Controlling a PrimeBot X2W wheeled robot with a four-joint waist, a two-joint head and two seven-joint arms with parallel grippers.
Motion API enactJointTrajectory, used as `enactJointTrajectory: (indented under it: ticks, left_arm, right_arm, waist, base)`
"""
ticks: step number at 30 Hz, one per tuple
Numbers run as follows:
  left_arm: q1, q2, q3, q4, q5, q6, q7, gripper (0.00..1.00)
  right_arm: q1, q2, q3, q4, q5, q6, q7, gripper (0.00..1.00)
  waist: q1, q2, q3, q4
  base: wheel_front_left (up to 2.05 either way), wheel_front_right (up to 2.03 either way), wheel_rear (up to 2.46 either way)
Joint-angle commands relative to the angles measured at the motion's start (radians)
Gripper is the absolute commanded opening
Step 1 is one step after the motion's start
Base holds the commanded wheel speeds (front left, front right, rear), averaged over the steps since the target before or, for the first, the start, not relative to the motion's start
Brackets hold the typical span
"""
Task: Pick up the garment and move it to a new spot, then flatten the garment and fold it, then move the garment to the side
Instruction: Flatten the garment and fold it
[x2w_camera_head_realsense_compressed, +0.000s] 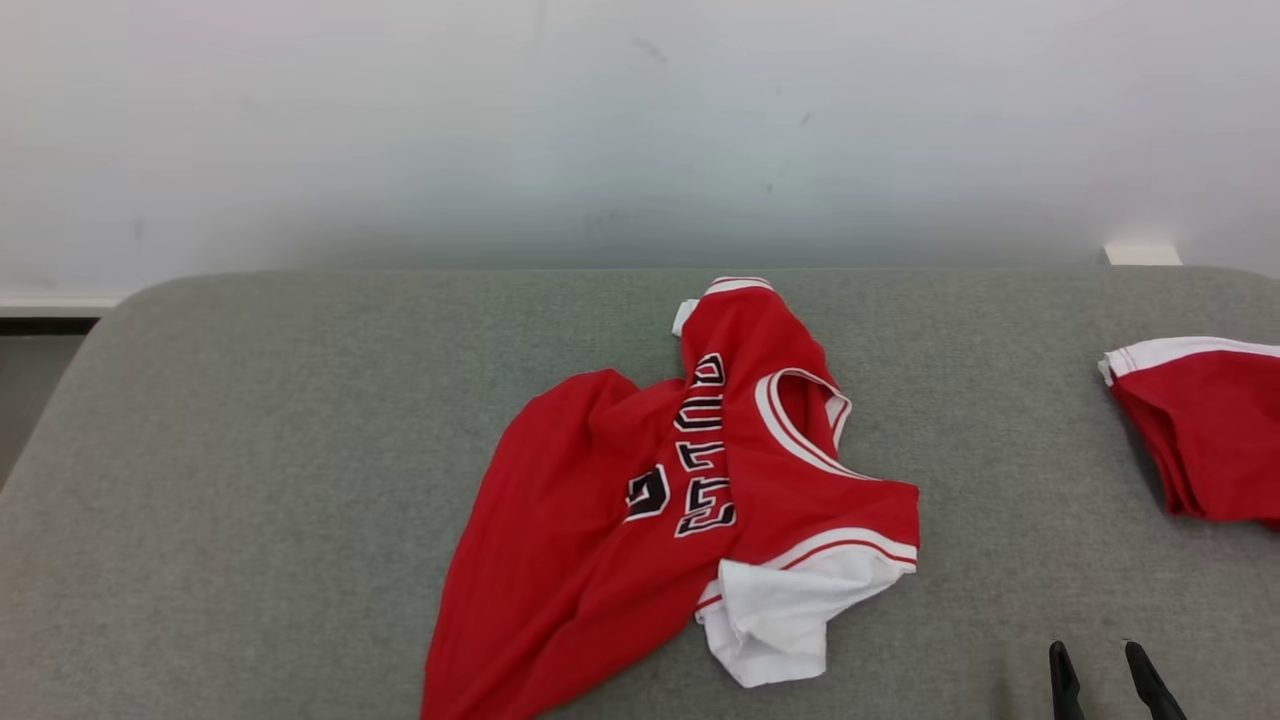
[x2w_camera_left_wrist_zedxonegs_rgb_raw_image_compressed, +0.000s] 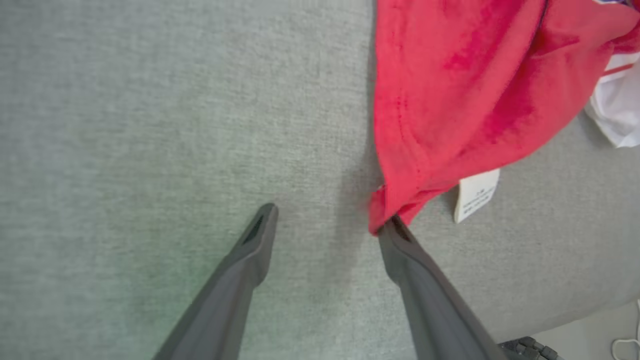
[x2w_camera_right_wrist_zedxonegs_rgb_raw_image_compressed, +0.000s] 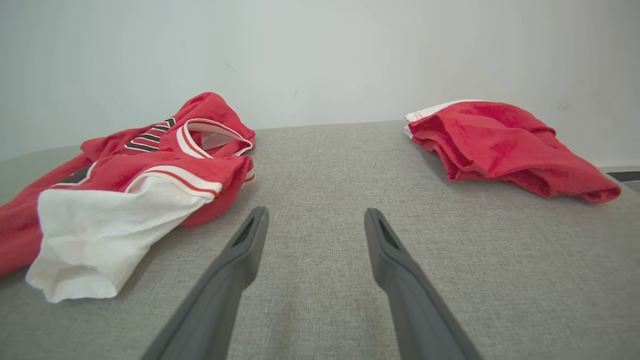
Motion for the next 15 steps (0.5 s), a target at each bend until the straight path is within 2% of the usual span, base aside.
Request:
enactJointTrajectory:
  ticks: [1,7,11,15]
  left_arm:
    - [0.035,0.051,0.035,-0.026,-0.008,0.043,0.012,1.00]
    - [0.106,0.167,0.160,-0.240,0.006,0.208,0.009,1.00]
    - [0.067,0.165,0.162,-0.417,0.042,0.221,-0.022,1.00]
    - [-0.035,0.102,0.041,-0.459,0.107,0.202,0.027,1.00]
  right_arm:
    - [0.014,-0.002,-0.007,-0.005,0.000,-0.003,0.000,1.00]
    - [0.018,-0.003,-0.012,-0.014,0.000,-0.003,0.000,1.00]
    - [0.011,-0.003,-0.008,-0.018,-0.003,-0.003,0.000,1.00]
    - [-0.011,-0.002,0.003,-0.012,0.002,-0.003,0.000,1.00]
  waist:
    - [0.0001,0.0000,-0.002,-0.018]
    - [0.0001,0.0000,0.000,-0.053]
    - [0.0001,0.0000,0.010,-0.074]
    - [0.0001,0.0000,0.020,-0.103]
  base:
    - [0.00,0.00,0.00]
    - [0.00,0.00,0.00]
    - [0.00,0.00,0.00]
    - [0.00,0.00,0.00]
